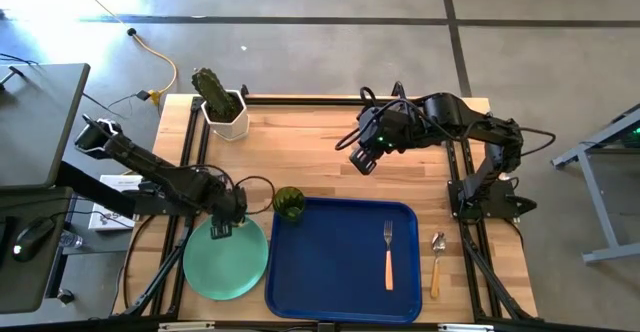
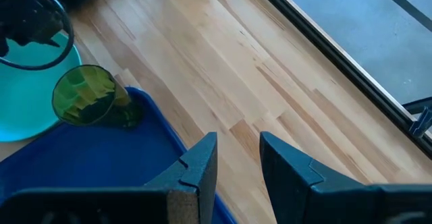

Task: Pick and place plate/cup/fork/spoon on tray
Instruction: Put the light blue plate to the left of the orange fork on the blue tray

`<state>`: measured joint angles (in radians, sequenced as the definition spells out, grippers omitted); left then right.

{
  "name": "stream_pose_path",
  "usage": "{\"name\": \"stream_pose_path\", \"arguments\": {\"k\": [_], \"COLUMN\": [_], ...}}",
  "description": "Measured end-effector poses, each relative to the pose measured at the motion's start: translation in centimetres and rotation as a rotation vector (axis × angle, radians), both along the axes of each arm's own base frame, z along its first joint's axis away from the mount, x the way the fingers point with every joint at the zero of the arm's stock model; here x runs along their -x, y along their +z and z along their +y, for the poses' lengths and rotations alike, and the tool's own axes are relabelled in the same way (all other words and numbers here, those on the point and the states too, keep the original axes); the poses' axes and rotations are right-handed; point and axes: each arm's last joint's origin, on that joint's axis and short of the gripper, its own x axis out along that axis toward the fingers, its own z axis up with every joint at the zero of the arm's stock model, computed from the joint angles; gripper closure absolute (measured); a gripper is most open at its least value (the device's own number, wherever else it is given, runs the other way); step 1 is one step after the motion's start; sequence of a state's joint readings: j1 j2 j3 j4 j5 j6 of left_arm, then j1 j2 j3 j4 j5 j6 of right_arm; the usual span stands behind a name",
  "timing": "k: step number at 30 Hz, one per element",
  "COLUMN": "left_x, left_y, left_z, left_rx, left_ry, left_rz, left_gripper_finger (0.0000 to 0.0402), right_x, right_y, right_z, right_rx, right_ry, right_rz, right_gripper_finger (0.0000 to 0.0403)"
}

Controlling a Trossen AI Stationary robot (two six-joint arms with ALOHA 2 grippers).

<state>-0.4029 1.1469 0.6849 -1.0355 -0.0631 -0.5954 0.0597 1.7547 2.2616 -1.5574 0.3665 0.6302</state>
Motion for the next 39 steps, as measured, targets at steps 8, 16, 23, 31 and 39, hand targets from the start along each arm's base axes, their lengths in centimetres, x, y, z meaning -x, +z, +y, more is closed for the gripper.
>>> {"name": "stream_pose_path", "arguments": {"k": [8,16,23,31,39], "left_x": [-0.2,-0.4,-1.1,-1.5,-1.9], "left_y": [0.0,0.0,0.1,-0.7,-1.2], "left_z": [0.9,1.0,0.8,0.8,1.2], "left_rx": [0.011,0.071,0.099,0.046,0.065], "left_ry": [0.038,0.100,0.125,0.097,0.035], "left_rz": [0.016,0.021,-0.047,-0.004,0.043], "left_gripper_finger": [0.0264,0.0264,0.0264,0.0264,0.0264], "right_x": [-0.5,-0.6,-0.6,-0.6,-0.6], "right_y": [-0.3,-0.5,-0.5,-0.4,-0.4], "right_z": [0.0,0.0,0.0,0.0,0.0], "right_rx": [0.000,0.000,0.004,0.003,0.003], "right_ry": [0.002,0.003,0.009,0.010,0.010], "right_rz": [0.008,0.014,0.017,0.017,0.016], "right_gripper_finger": [0.0300,0.0300,0.0300,0.0300,0.0300]}}
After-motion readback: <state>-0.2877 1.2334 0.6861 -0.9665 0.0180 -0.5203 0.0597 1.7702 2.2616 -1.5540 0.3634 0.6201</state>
